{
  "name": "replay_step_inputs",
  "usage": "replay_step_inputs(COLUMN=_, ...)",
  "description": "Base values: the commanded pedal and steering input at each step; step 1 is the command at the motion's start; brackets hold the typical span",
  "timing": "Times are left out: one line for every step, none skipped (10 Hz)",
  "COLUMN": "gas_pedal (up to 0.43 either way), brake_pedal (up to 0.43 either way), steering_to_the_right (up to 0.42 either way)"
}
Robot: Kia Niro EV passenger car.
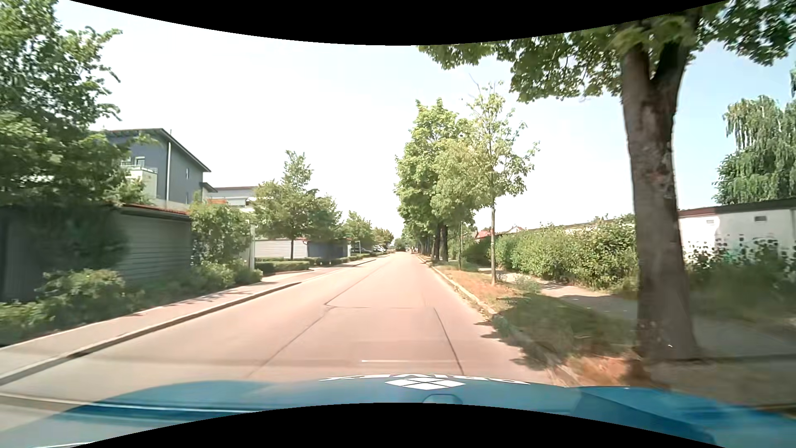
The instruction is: Follow the waypoints while adhering to traffic rules and regulations
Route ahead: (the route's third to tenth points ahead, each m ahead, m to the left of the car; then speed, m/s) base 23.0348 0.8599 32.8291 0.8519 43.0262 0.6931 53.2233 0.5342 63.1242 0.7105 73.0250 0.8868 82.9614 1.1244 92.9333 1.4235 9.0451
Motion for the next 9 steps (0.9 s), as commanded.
replay_step_inputs(gas_pedal=0.028, brake_pedal=0.0, steering_to_the_right=0.004)
replay_step_inputs(gas_pedal=0.028, brake_pedal=0.0, steering_to_the_right=0.003)
replay_step_inputs(gas_pedal=0.02, brake_pedal=0.0, steering_to_the_right=0.003)
replay_step_inputs(gas_pedal=0.02, brake_pedal=0.0, steering_to_the_right=0.001)
replay_step_inputs(gas_pedal=0.02, brake_pedal=0.0, steering_to_the_right=0.0)
replay_step_inputs(gas_pedal=0.02, brake_pedal=0.0, steering_to_the_right=-0.001)
replay_step_inputs(gas_pedal=0.02, brake_pedal=0.0, steering_to_the_right=-0.004)
replay_step_inputs(gas_pedal=0.02, brake_pedal=0.0, steering_to_the_right=-0.007)
replay_step_inputs(gas_pedal=0.0, brake_pedal=0.0, steering_to_the_right=-0.008)
